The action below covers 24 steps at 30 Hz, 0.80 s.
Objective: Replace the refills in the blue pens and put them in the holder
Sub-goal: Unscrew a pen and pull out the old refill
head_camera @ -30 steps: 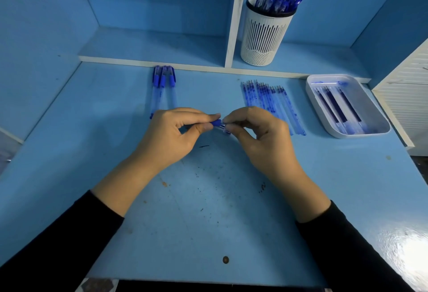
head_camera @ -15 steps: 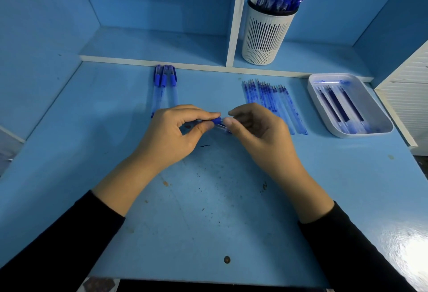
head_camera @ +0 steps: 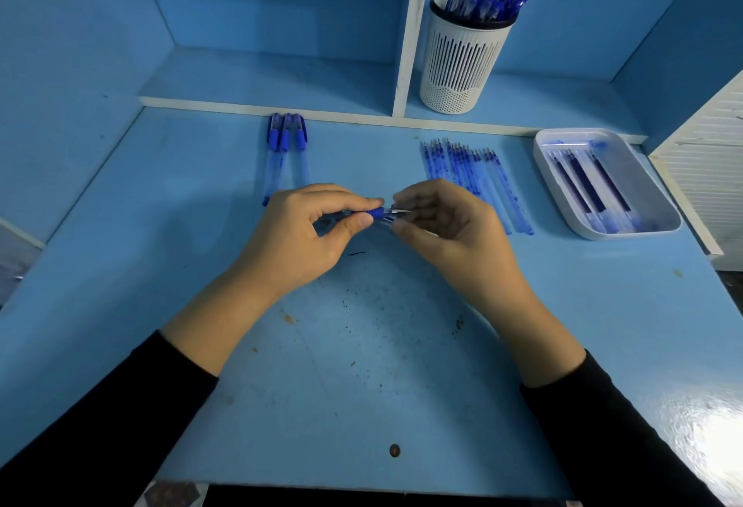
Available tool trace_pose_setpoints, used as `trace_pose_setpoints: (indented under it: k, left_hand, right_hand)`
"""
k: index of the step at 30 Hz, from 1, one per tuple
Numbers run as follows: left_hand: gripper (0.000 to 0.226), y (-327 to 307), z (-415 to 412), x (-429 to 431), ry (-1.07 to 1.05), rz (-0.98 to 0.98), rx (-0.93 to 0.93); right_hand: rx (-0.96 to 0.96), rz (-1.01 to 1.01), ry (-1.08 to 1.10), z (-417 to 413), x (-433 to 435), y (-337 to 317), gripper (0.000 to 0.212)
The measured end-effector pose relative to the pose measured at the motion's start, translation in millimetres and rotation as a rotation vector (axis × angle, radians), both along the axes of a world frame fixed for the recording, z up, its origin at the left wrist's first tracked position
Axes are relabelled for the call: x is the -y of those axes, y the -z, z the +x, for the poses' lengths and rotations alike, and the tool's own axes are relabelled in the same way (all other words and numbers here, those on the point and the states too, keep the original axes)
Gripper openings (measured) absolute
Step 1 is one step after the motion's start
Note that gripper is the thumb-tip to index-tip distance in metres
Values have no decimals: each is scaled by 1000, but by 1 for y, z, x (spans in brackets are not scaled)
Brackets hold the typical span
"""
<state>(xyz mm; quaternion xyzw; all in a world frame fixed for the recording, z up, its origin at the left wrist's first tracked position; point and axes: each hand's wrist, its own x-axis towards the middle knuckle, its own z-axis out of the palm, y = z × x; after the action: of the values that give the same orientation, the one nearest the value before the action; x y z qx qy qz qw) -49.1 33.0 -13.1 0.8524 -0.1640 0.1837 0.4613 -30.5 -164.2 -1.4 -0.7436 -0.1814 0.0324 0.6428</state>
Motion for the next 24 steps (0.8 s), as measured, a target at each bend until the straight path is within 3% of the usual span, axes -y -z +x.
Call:
trace_pose_setpoints:
  k: [4,9,12,17,24]
  left_hand:
    - [18,-1,0,0,-3,9,5]
    - [18,-2,0,1,6,14,16]
    - [17,-2,0,0,-4,21,13]
    - [16,-2,1,0,-3,15,22]
    - [19,-1,1,-1,2,6,9]
  right_hand:
    - [-5,-24,23,-1,-1,0,8]
    - [-43,60,15,-2,0,-3,18]
    - [-32,28,31,-2,-1,-3,7]
    - [-70,110,11,-2,0,-4,18]
    - [-74,95,69,-4,0,-5,8]
